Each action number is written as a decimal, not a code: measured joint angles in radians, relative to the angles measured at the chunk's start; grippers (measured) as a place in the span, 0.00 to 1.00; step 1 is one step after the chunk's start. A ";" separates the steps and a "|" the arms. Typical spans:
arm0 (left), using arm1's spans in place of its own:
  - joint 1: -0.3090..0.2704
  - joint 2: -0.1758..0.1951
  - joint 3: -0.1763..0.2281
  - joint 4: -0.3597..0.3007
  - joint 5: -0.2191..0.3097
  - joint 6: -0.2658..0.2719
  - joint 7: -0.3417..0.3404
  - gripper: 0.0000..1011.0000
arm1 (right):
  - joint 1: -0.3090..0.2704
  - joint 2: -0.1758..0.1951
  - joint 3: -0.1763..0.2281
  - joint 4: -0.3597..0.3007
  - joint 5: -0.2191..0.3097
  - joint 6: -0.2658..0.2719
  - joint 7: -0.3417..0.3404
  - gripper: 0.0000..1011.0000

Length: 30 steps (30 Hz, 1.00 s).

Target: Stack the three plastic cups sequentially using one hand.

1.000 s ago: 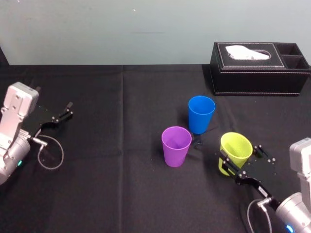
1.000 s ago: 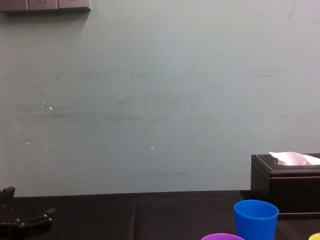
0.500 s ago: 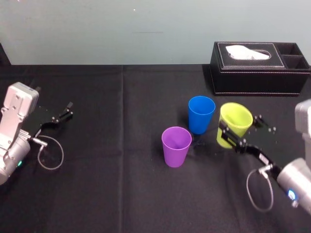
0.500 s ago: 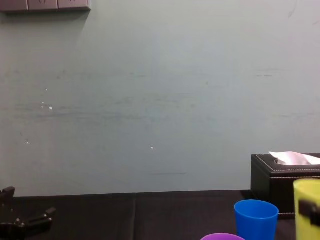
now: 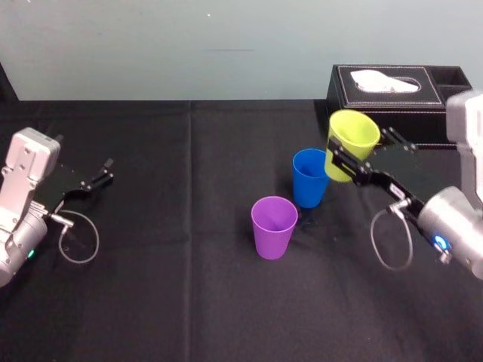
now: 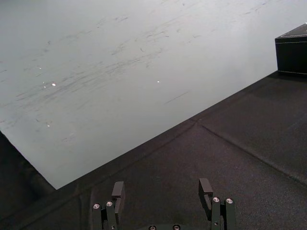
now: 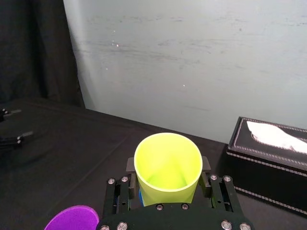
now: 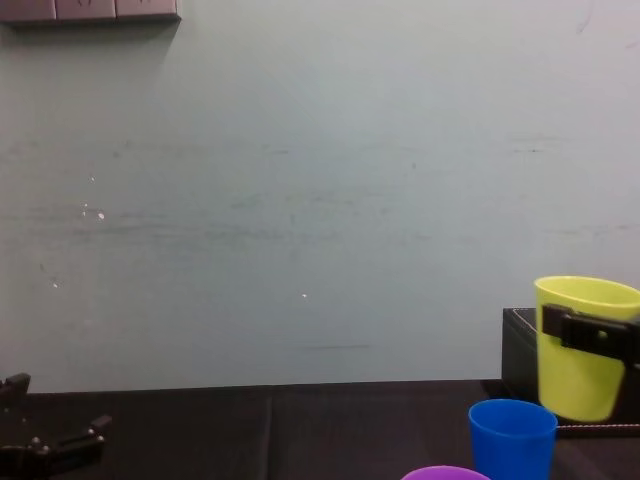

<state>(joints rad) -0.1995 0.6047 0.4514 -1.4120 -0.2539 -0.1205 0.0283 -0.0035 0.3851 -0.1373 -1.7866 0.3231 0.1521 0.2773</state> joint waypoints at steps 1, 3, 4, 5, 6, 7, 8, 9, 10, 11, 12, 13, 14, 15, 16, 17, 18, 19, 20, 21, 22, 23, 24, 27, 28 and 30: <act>0.000 0.000 0.000 0.000 0.000 0.000 0.000 1.00 | 0.011 -0.002 -0.004 0.009 0.001 0.001 0.001 0.73; 0.000 0.000 0.000 0.000 0.000 0.000 0.000 1.00 | 0.043 -0.005 -0.016 0.037 0.002 0.002 0.005 0.73; 0.000 0.000 0.000 0.000 0.000 0.000 0.000 1.00 | 0.054 -0.007 -0.019 0.047 0.002 0.002 0.005 0.73; 0.000 0.000 0.000 0.000 0.000 0.000 0.000 1.00 | 0.077 -0.010 -0.027 0.069 0.001 0.003 0.006 0.73; 0.000 0.000 0.000 0.000 0.000 0.000 0.000 1.00 | 0.087 -0.012 -0.030 0.078 0.001 0.003 0.006 0.73; 0.000 0.000 0.000 0.000 0.000 0.000 0.000 1.00 | 0.095 -0.013 -0.032 0.085 0.001 0.003 0.006 0.73; 0.000 0.000 0.000 0.000 0.000 0.000 0.000 1.00 | 0.112 -0.016 -0.038 0.103 0.001 0.002 0.006 0.73; 0.000 0.000 0.000 0.000 0.000 0.000 0.000 1.00 | 0.119 -0.017 -0.042 0.111 0.000 0.002 0.007 0.73; 0.000 0.000 0.000 0.000 0.000 0.000 0.000 1.00 | 0.128 -0.019 -0.046 0.118 0.000 0.001 0.007 0.73; 0.000 0.000 0.000 0.000 0.000 0.000 0.000 1.00 | 0.141 -0.023 -0.052 0.135 -0.001 0.000 0.008 0.73; 0.000 0.000 0.000 0.000 0.000 0.000 0.000 1.00 | 0.147 -0.025 -0.055 0.143 -0.001 -0.001 0.010 0.73; 0.000 0.000 0.000 0.000 0.000 0.000 0.000 1.00 | 0.159 -0.028 -0.061 0.157 -0.001 -0.005 0.012 0.73; 0.000 0.000 0.000 0.000 0.000 0.000 0.000 1.00 | 0.164 -0.031 -0.063 0.164 -0.001 -0.006 0.013 0.73; 0.000 0.000 0.000 0.000 0.000 0.000 0.000 1.00 | 0.169 -0.033 -0.066 0.171 -0.001 -0.008 0.013 0.73; 0.000 0.000 0.000 0.000 0.000 0.000 0.000 1.00 | 0.176 -0.036 -0.070 0.183 -0.002 -0.011 0.013 0.73; 0.000 0.000 0.000 0.000 0.000 0.000 0.000 1.00 | 0.176 -0.036 -0.070 0.183 -0.002 -0.011 0.013 0.73; 0.000 0.000 0.000 0.000 0.000 0.000 0.000 1.00 | 0.182 -0.038 -0.074 0.192 -0.003 -0.015 0.013 0.73; 0.000 0.000 0.000 0.000 0.000 0.000 0.000 1.00 | 0.185 -0.040 -0.077 0.196 -0.005 -0.017 0.013 0.73; 0.000 0.000 0.000 0.000 0.000 0.000 0.000 1.00 | 0.188 -0.041 -0.079 0.200 -0.007 -0.018 0.012 0.73; 0.000 0.000 0.000 0.000 0.000 0.000 0.000 1.00 | 0.190 -0.042 -0.082 0.204 -0.009 -0.019 0.012 0.73; 0.000 0.000 0.000 0.000 0.000 0.000 0.000 1.00 | 0.193 -0.043 -0.085 0.210 -0.010 -0.021 0.012 0.73; 0.000 0.000 0.000 0.000 0.000 0.000 0.000 1.00 | 0.195 -0.044 -0.087 0.214 -0.011 -0.022 0.012 0.73; 0.000 0.000 0.000 0.000 0.000 0.000 0.000 1.00 | 0.196 -0.045 -0.088 0.216 -0.012 -0.023 0.012 0.73; 0.000 0.000 0.000 0.000 0.000 0.000 0.000 1.00 | 0.200 -0.047 -0.096 0.228 -0.015 -0.027 0.014 0.73; 0.000 0.000 0.000 0.000 0.000 0.000 0.000 1.00 | 0.201 -0.047 -0.098 0.230 -0.016 -0.027 0.014 0.73; 0.000 0.000 0.000 0.000 0.000 0.000 0.000 1.00 | 0.202 -0.048 -0.101 0.237 -0.017 -0.029 0.015 0.73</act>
<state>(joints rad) -0.1995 0.6047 0.4514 -1.4120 -0.2539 -0.1205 0.0283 0.1989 0.3367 -0.2385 -1.5495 0.3062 0.1229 0.2928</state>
